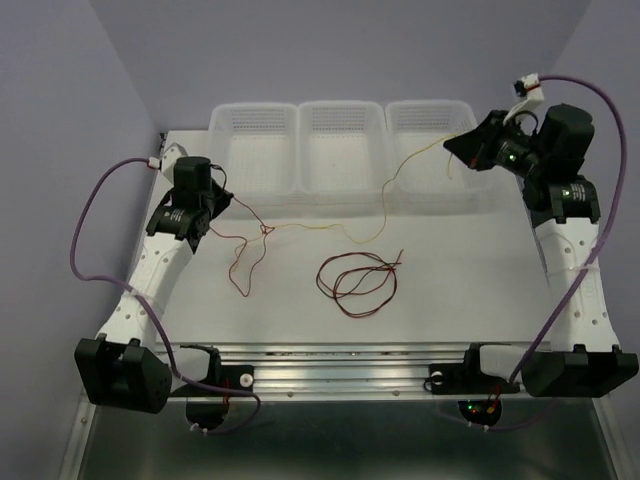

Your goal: Untangle the cables

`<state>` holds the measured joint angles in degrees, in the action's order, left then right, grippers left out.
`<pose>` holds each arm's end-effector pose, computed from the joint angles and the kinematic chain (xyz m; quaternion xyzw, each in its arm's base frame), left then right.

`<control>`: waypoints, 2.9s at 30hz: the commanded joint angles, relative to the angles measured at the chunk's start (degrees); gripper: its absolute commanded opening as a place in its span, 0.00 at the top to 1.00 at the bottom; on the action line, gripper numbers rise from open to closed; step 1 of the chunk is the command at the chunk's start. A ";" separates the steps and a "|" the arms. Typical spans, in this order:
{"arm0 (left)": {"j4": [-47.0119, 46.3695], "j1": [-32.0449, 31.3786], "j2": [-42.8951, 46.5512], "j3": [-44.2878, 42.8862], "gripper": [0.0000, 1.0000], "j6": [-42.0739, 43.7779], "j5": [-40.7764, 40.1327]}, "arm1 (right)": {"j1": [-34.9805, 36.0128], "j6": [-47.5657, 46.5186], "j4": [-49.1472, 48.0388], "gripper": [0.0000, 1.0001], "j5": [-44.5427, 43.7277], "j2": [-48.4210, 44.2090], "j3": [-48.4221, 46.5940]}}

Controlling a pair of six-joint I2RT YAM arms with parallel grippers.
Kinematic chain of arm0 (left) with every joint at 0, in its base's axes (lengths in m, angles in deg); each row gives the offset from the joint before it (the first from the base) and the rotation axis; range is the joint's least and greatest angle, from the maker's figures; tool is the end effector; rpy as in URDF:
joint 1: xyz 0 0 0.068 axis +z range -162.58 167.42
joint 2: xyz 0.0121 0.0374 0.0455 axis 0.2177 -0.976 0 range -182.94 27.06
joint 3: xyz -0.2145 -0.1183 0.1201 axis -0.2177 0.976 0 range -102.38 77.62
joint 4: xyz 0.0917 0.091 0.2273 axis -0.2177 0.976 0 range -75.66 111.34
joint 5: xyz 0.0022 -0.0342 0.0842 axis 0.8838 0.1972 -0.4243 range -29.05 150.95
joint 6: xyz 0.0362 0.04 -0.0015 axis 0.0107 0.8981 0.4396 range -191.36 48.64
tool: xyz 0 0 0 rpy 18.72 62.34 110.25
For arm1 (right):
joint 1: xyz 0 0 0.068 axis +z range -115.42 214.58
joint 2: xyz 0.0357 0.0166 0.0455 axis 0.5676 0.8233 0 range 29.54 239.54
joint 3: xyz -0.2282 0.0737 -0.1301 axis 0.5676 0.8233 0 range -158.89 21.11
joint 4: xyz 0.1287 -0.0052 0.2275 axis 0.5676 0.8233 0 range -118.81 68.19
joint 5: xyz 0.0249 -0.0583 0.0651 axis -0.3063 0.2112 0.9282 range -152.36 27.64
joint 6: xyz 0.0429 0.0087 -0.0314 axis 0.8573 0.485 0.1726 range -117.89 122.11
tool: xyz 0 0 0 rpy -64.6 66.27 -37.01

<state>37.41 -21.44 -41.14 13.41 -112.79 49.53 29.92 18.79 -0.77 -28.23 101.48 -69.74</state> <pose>0.2654 -0.0342 0.3518 -0.2878 0.8001 -0.1439 0.5063 0.2534 -0.0007 0.4843 -0.0523 0.7503 0.2871 0.5933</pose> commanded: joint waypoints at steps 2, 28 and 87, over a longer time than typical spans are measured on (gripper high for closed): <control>-3.30 -4.14 3.86 -6.10 1.00 -0.15 -2.91 | 5.71 -0.88 -7.11 0.99 0.95 -4.79 13.30; -7.08 -13.29 11.42 -13.58 1.00 6.36 16.69 | 38.59 -25.47 -22.67 0.00 -2.84 6.68 29.69; 7.69 -13.55 9.23 -41.62 1.00 9.70 16.43 | 43.87 -16.95 -38.48 0.06 -14.27 18.67 36.52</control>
<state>46.54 -34.71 -31.68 -25.45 -104.39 65.36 73.30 1.83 -37.78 -42.15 123.38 -34.26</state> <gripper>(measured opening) 0.058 0.938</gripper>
